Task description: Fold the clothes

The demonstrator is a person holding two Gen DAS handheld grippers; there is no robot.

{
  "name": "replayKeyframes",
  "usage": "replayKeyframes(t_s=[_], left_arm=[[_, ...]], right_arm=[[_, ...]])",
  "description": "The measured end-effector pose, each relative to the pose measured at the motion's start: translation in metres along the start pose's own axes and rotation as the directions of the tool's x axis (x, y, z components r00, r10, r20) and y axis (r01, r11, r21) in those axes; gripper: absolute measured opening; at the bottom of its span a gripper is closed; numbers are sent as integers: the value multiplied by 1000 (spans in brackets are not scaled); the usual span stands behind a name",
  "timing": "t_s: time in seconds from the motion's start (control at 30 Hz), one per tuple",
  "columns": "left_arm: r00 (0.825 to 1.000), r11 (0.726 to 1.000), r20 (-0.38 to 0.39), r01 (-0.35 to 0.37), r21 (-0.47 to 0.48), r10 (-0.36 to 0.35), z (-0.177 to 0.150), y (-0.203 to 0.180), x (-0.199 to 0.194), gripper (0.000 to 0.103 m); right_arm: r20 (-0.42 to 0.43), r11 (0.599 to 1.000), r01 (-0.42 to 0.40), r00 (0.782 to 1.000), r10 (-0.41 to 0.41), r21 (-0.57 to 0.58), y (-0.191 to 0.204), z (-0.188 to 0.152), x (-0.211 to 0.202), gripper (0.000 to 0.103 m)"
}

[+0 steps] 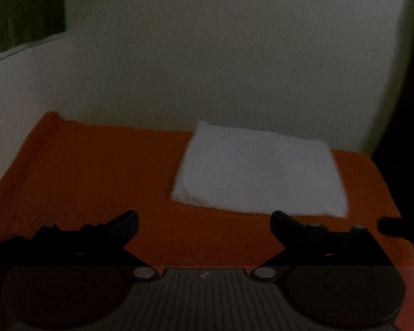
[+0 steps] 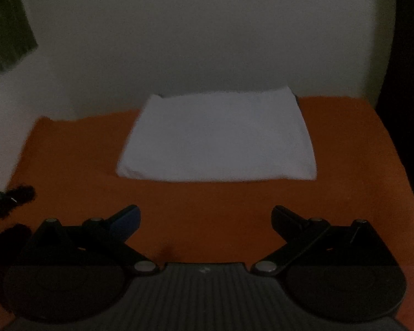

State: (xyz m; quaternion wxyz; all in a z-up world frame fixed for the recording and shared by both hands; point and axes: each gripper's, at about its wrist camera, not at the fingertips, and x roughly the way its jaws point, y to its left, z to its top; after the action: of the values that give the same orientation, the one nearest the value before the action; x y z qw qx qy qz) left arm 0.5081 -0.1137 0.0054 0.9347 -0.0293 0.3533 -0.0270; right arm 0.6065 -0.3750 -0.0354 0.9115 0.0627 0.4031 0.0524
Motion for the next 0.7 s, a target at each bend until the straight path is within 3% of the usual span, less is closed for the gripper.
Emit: replayKeyframes(t_s=[0.2,0.27,0.43,0.5,0.63,0.7], left_arm=[[997,995,-52,61,85,-57,-16,-27,-80,103],[996,994,-21,89,59,-88,-29,-25,-120,103],[991,991,55,120,63,-124,-40,-13,-164,103],[996,996,52,70,64,-73,-36,-15,-170,103],[993,990,47,102,94,-107,-38,-19,-159,103],[994,984,73,73,162,-86,-53,-25,-139,103]], right_arm=[[46,998,-21,999,18,61,15,-24,-89,103],[97,998,-25,995,19,61,21,-39,-131,103],[210,999,36,977,-37,8,35,-65,-210,103],[212,998,57,976,-52,-16,42,-68,-222,103],[200,997,58,979,-47,-49,49,-75,-215,103],[190,998,51,981,-41,-48,48,-83,-201,103]])
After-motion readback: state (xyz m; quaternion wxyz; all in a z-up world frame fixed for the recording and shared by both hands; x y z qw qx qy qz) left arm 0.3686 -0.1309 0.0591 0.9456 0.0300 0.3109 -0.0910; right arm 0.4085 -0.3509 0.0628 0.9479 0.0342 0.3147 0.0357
